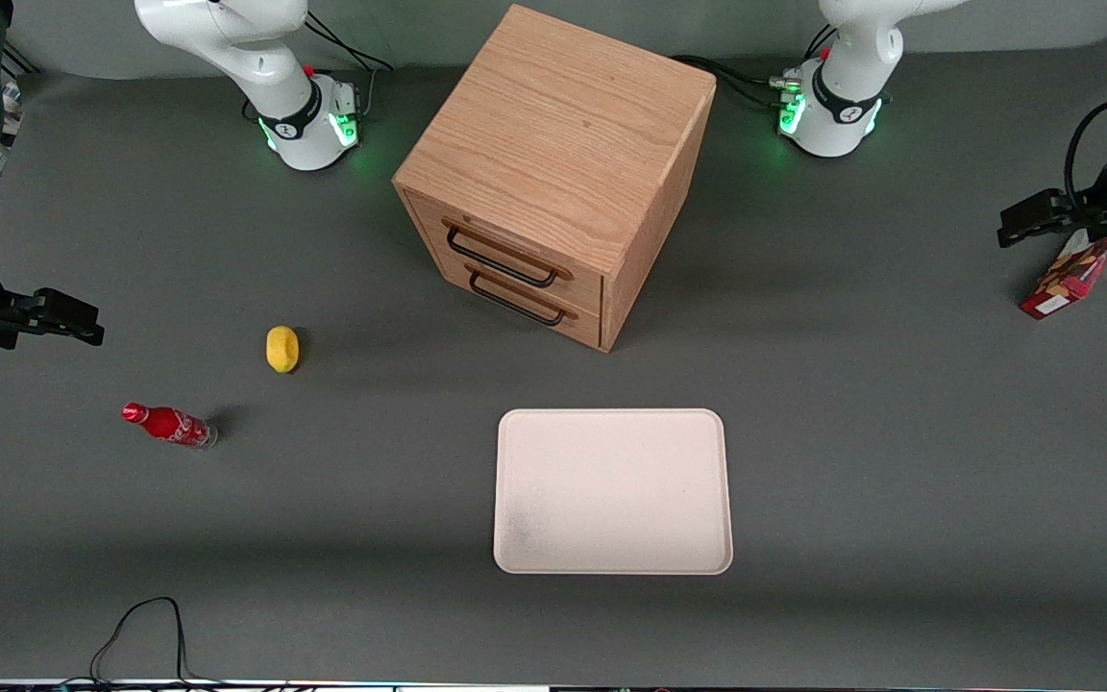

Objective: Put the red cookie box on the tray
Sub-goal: 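Lower the left gripper over the red plaid shortbread box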

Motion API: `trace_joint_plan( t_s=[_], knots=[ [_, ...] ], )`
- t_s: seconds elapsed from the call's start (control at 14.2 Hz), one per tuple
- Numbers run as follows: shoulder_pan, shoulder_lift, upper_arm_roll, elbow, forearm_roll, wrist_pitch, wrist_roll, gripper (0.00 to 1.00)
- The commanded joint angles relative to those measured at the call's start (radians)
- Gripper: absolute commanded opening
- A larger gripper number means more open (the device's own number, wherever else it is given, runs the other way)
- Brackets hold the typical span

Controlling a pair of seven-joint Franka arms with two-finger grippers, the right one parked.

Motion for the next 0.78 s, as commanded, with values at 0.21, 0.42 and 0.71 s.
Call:
trace_joint_plan(
  t_s=[0.21, 0.42, 0.71],
  knots=[
    [0.006, 0.007, 0.016, -0.005, 0.016, -0.001, 0.011, 1.0],
    [0.009, 0.004, 0.102, -0.053, 0.153, 0.039, 0.247, 1.0],
    [0.015, 0.004, 0.355, -0.229, 0.157, 0.276, 0.744, 1.0]
  ],
)
